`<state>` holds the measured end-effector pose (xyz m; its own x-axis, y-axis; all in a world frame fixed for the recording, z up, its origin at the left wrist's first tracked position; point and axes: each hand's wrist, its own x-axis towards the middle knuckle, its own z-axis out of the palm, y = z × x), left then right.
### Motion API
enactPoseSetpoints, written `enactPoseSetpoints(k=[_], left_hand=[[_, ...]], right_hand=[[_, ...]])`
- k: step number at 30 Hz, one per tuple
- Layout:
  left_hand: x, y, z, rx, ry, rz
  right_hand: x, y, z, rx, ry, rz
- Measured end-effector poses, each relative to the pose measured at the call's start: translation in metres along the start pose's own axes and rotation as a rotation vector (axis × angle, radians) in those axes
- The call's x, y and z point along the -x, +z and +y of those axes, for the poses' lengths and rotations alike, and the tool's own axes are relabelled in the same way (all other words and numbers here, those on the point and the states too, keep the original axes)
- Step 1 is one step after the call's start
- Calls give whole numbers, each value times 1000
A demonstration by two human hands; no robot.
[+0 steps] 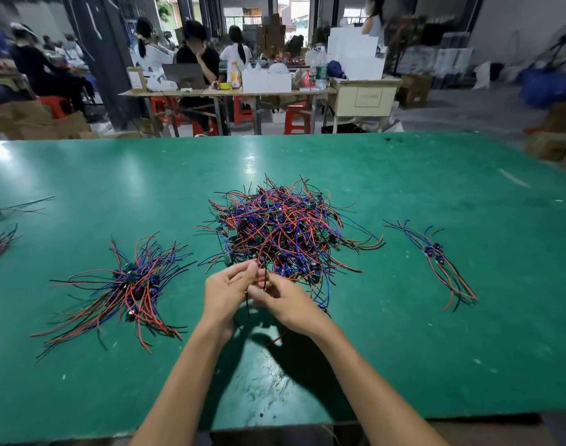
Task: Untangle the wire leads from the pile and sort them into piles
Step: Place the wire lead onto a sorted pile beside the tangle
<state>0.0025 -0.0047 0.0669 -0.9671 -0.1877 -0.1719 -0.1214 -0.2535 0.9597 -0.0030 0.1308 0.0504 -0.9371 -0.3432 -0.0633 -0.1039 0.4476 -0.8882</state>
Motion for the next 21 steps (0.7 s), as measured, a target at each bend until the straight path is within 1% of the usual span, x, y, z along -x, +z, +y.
enactPoseSetpoints(k=[2,3,6,8,9,11,12,14,15,17,18,19,20,21], left_hand=[[1,-1,3,27,-6,12],[1,-2,5,22,-4,20],[2,0,11,39,8,9],[5,4,16,135,-16,-25],[6,5,19,185,-31,-43],[9,8,22,249,-57,-74],[10,8,22,261,-62,-88],[13,7,22,259,-60,-118],[14,7,23,250,-56,-135],[17,7,21,227,-40,-165],[17,7,20,205,-29,-172],[18,7,18,168,-11,-171],[19,7,16,107,22,-168],[20,5,13,26,74,-173]], right_hand=[[6,-1,14,95,-38,-29],[10,0,19,94,-49,8],[9,-1,26,43,-36,258],[3,-3,23,6,26,402],[1,-5,20,-13,57,447],[-5,-11,15,-43,115,488],[-7,-15,13,-30,141,481],[-7,-19,11,93,192,440],[-6,-20,10,172,206,444],[-2,-22,4,249,188,538],[2,-24,-2,244,202,567],[4,-27,-9,174,235,540],[5,-30,-16,1,276,452],[5,-33,-22,-288,313,326]])
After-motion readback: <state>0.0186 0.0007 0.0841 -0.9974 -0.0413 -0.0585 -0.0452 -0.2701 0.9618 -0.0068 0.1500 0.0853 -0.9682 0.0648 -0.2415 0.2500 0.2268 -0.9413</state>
